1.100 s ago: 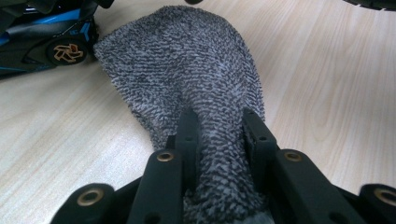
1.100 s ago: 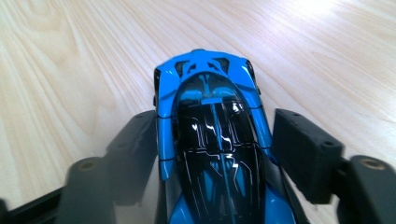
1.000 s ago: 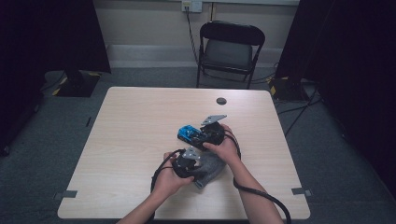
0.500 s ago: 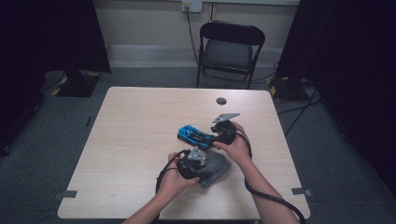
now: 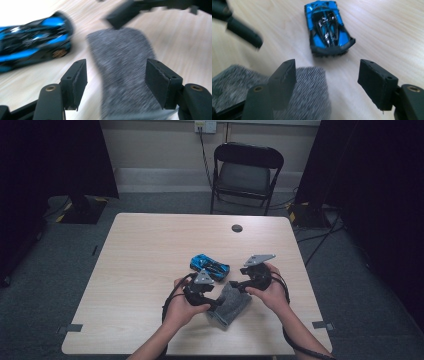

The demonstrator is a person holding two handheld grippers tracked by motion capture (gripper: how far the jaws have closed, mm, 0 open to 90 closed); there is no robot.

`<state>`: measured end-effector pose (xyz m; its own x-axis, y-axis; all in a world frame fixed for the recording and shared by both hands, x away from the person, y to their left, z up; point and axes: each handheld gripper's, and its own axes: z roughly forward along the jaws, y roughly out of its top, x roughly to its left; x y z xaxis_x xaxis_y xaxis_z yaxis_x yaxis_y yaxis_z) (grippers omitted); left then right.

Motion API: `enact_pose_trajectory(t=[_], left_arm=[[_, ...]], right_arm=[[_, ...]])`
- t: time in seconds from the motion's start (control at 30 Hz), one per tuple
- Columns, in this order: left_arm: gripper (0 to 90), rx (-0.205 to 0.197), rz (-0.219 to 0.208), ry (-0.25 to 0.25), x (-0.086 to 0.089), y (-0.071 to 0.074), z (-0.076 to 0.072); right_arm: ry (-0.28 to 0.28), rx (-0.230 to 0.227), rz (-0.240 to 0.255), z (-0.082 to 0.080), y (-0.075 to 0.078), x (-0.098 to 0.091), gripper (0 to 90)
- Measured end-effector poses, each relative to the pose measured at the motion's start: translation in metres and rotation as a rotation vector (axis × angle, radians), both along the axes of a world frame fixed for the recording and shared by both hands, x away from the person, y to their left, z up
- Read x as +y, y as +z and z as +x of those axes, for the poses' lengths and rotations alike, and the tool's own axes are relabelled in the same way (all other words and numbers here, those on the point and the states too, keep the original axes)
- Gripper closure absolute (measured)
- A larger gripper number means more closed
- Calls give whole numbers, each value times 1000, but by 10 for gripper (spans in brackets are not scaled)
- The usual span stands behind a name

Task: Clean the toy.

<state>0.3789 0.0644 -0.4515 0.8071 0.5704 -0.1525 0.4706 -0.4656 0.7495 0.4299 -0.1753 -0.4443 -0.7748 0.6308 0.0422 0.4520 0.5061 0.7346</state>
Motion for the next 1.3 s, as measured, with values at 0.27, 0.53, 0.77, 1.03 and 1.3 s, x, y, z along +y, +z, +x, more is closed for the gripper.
enact_pose_trajectory(t=[0.27,0.53,0.77,1.03,1.3], left_arm=[[393,56,51,73,31,-17,4],[437,82,72,2,16,-27,-10],[432,102,54,-76,-15,-29,-16],[404,80,30,-96,-59,-34,-7],[373,36,62,-111,-76,-29,-4]], right_arm=[[-12,14,16,-24,-8,-19,280],[25,25,-13,-43,-20,-23,281],[-13,34,-35,-33,-35,-29,275],[-83,28,-34,-14,-33,-46,291],[-108,34,46,-21,-11,-58,330]])
